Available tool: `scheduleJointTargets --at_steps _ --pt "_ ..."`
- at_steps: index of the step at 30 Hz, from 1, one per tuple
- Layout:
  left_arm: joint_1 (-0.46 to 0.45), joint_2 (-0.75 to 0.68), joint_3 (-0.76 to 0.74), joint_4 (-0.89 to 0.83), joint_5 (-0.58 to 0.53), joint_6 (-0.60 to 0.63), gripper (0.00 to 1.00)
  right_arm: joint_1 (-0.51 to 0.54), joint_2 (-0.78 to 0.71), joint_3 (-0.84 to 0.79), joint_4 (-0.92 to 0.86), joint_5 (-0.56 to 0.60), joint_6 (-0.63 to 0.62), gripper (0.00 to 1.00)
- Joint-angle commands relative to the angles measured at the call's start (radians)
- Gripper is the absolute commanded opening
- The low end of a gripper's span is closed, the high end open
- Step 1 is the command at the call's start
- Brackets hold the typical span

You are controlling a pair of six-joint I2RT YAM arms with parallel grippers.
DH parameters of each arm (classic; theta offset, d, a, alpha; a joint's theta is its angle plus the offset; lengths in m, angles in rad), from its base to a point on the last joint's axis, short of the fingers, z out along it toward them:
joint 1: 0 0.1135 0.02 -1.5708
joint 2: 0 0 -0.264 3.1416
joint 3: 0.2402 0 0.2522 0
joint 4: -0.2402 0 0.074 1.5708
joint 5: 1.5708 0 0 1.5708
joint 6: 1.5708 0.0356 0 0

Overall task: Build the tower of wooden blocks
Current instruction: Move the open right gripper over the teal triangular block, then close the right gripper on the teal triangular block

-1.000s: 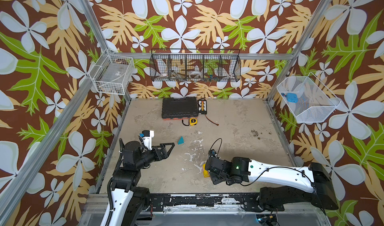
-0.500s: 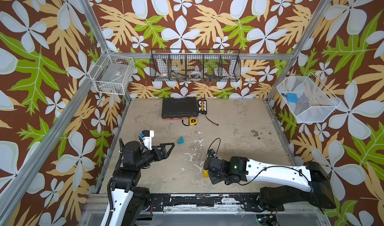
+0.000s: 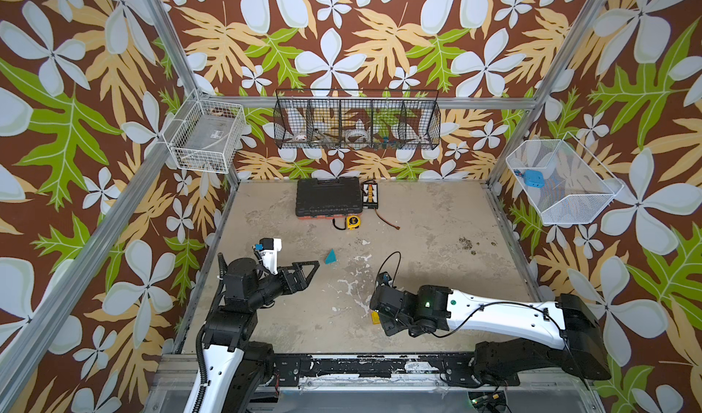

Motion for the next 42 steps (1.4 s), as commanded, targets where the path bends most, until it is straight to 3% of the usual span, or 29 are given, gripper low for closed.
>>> scheduleJointTargets --at_steps 1,11,14,16,19,22,28,31,42 --pt "-0.001 0.0 0.008 -0.006 0.01 0.011 1.0 0.001 -0.006 0.009 -0.016 0.022 0.004 0.31" --pt "-0.001 -0.002 0.01 -0.006 0.004 0.01 1.0 0.001 -0.07 0.199 -0.073 0.097 -0.084 0.6" --pt "-0.001 -0.005 0.011 -0.006 0.0 0.009 1.0 -0.022 -0.011 0.294 -0.037 0.167 -0.156 0.71" --pt "-0.001 -0.006 0.017 -0.009 -0.011 0.008 1.0 -0.09 0.064 0.344 0.002 0.137 -0.203 0.75" --pt "-0.001 -0.006 0.042 -0.034 -0.074 0.012 1.0 -0.206 0.175 0.364 0.133 -0.002 -0.228 0.77" --pt "0.001 -0.006 0.071 -0.073 -0.165 0.016 1.0 -0.273 0.334 0.456 0.175 -0.058 -0.225 0.79" --pt "0.001 -0.021 0.088 -0.096 -0.209 0.015 1.0 -0.284 0.703 0.819 0.031 -0.027 -0.196 0.82" --pt "0.001 -0.029 0.085 -0.09 -0.201 0.015 1.0 -0.284 0.816 0.953 -0.033 0.051 -0.162 0.82" --pt "0.001 -0.024 0.079 -0.089 -0.181 0.021 1.0 -0.296 1.002 1.106 -0.003 0.097 -0.1 0.84"
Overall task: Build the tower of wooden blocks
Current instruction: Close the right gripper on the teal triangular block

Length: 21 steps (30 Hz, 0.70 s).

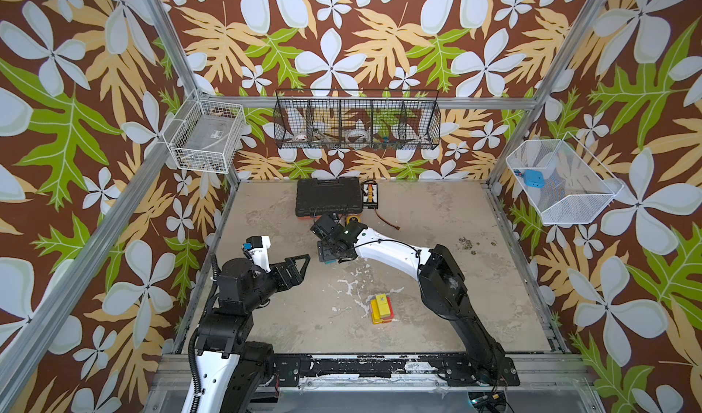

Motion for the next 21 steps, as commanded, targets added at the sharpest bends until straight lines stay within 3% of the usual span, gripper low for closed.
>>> scheduleJointTargets --at_steps 1,8,16,21 --pt "0.001 -0.004 -0.001 0.002 0.008 0.014 1.0 -0.004 0.044 0.041 -0.018 0.019 0.025 0.84" --pt "0.0 -0.003 -0.003 0.003 0.018 0.016 1.0 -0.011 0.115 0.089 -0.036 0.02 0.017 0.75" --pt "0.001 -0.003 -0.006 0.005 0.023 0.016 1.0 -0.033 0.047 -0.072 -0.004 0.047 0.008 0.6" --pt "0.0 -0.003 -0.007 0.007 0.025 0.016 1.0 -0.047 -0.015 -0.191 0.029 0.064 0.003 0.59"
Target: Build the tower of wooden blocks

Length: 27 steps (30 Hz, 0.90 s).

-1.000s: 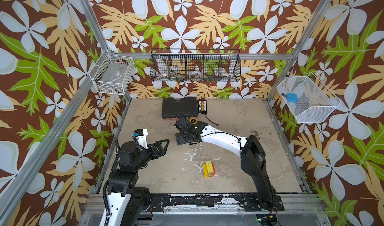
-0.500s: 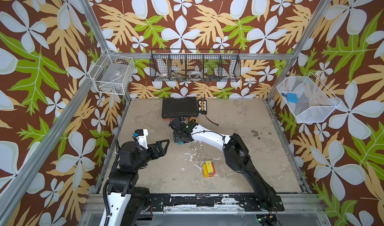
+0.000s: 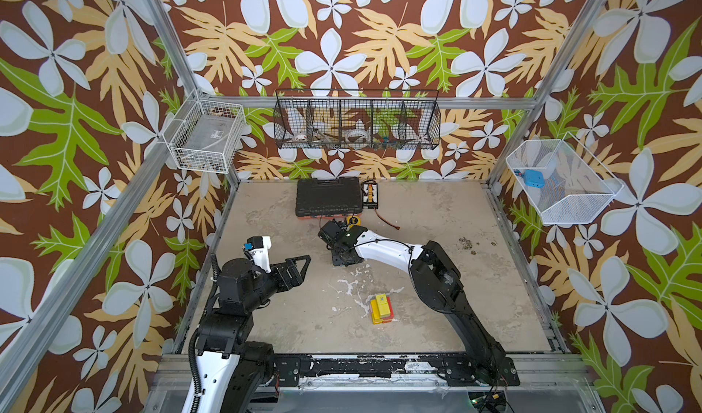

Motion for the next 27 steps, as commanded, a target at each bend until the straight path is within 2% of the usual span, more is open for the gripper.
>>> scheduleJointTargets --at_steps 1,7,10,14,22,24,27 --pt "0.001 -0.002 -0.002 0.006 0.014 0.009 1.0 -0.004 -0.035 -0.054 0.018 0.033 -0.019 0.58" --pt "0.0 -0.001 -0.003 0.009 0.014 0.01 1.0 -0.024 -0.044 -0.091 0.038 0.01 -0.043 0.51" --pt "0.0 -0.001 -0.003 0.008 0.014 0.009 1.0 -0.023 -0.041 -0.091 0.03 0.015 -0.04 0.4" --pt "0.001 -0.001 -0.003 0.008 0.014 0.009 1.0 -0.022 -0.043 -0.092 0.01 0.033 -0.039 0.33" --pt "0.001 -0.003 -0.003 0.008 0.017 0.012 1.0 -0.046 -0.097 -0.137 -0.069 0.169 -0.063 0.24" --pt "0.0 -0.003 -0.003 0.008 0.017 0.012 1.0 -0.075 -0.136 -0.188 -0.1 0.252 -0.067 0.23" --pt "0.0 -0.003 -0.004 0.008 0.019 0.012 1.0 -0.156 -0.214 -0.316 -0.096 0.304 -0.085 0.22"
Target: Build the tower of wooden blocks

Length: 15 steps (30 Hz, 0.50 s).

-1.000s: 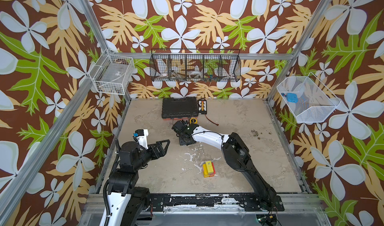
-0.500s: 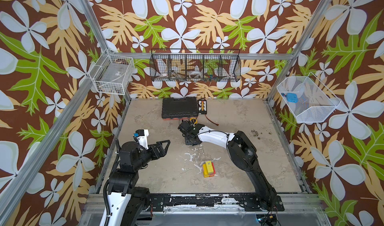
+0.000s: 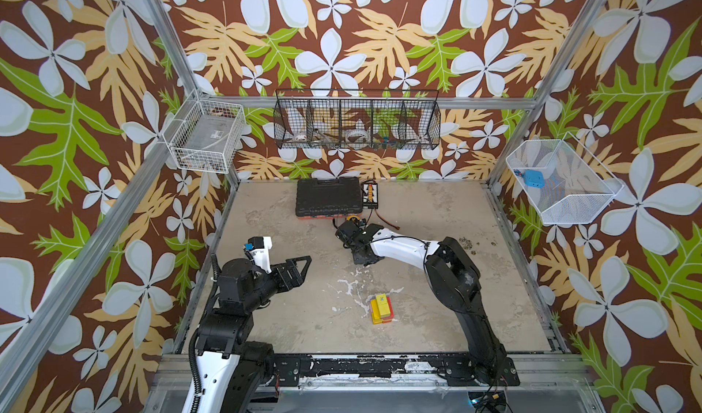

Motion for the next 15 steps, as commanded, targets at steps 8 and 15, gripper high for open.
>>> scheduleJointTargets --at_steps 8,15 --pt "0.0 0.0 -0.003 0.008 0.004 0.009 1.0 -0.265 -0.181 -0.344 -0.026 0.213 -0.08 0.2" --pt "0.001 0.003 -0.004 0.009 0.003 0.009 1.0 -0.268 -0.159 -0.359 -0.089 0.317 -0.051 0.23"
